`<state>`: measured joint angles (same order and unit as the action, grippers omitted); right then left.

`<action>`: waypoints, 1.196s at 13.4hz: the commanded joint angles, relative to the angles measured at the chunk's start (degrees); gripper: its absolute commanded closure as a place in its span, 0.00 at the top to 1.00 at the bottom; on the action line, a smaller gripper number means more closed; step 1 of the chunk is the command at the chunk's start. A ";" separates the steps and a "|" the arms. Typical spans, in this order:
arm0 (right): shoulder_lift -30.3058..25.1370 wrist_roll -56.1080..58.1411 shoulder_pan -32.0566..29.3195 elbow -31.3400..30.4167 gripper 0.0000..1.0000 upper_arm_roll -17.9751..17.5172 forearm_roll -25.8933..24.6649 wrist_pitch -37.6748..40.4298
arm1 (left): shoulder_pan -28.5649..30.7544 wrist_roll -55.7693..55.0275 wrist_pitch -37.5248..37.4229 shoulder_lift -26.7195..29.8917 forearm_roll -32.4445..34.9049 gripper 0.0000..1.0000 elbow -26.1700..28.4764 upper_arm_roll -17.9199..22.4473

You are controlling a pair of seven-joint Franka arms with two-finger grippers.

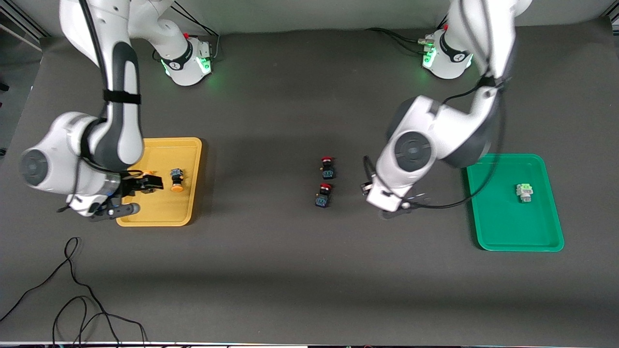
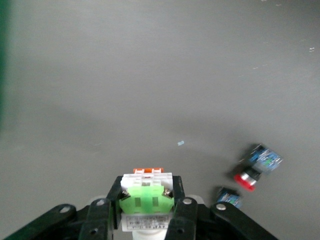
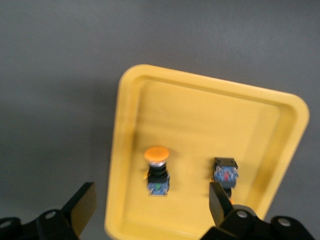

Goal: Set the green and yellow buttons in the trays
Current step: 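Open the right gripper and withdraw while the left gripper moves over green tray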

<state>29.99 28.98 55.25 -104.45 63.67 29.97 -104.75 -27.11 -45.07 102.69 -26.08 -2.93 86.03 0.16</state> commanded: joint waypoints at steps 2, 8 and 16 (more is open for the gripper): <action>-0.90 -2.96 0.48 8.19 1.00 3.39 -1.76 9.80 | 7.93 12.94 -16.78 2.70 -0.24 0.00 -7.08 -0.34; -1.17 -4.29 7.75 13.57 1.00 13.22 -3.34 17.20 | 24.45 42.82 -25.34 4.28 4.13 0.00 -9.39 -0.07; -12.65 -15.94 4.11 16.47 1.00 2.65 -16.41 18.08 | 33.00 57.72 -6.14 5.24 8.03 0.00 8.15 -0.07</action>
<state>25.29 19.27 63.01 -88.23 74.15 19.49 -87.51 5.33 11.30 90.88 -22.92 4.20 87.57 0.72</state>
